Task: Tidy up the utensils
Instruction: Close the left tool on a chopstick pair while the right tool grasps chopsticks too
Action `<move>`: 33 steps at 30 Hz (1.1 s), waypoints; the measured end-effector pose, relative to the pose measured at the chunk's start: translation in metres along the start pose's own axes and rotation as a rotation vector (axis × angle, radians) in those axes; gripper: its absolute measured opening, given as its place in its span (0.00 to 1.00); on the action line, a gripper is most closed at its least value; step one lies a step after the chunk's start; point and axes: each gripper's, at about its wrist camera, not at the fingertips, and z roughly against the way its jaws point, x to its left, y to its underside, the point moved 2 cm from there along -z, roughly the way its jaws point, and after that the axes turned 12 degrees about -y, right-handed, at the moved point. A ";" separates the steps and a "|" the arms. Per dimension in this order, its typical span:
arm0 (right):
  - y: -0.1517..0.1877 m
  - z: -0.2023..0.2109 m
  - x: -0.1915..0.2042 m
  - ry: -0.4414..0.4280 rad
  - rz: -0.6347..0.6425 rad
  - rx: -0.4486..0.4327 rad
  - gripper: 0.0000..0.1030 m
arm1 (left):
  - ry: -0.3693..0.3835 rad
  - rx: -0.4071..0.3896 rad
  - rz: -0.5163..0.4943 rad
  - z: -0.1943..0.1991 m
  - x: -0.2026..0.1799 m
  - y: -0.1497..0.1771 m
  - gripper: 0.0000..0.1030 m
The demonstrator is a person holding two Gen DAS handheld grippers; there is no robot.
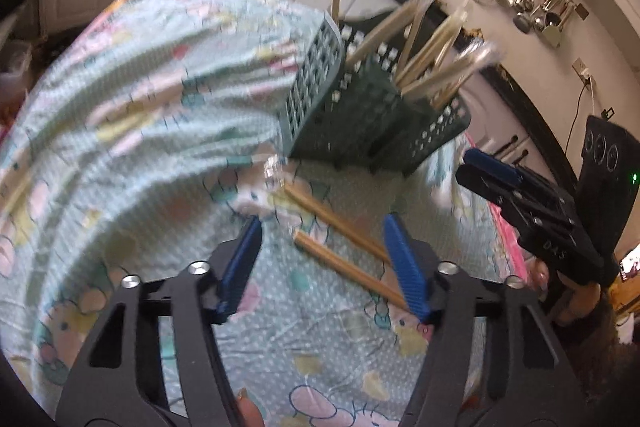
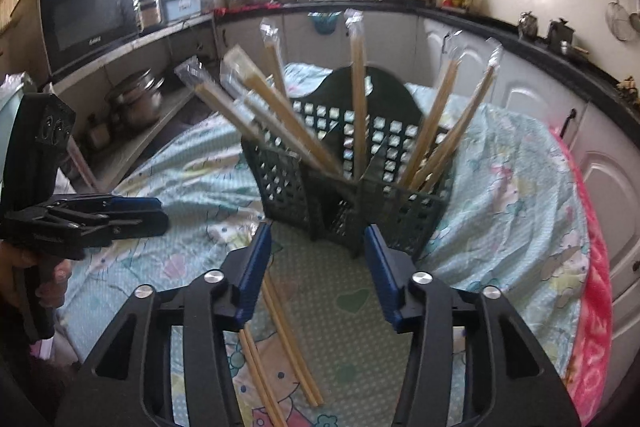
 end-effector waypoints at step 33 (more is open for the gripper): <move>-0.001 -0.114 0.019 -0.158 0.068 0.260 0.24 | 0.018 0.167 0.083 -0.058 0.047 0.004 0.00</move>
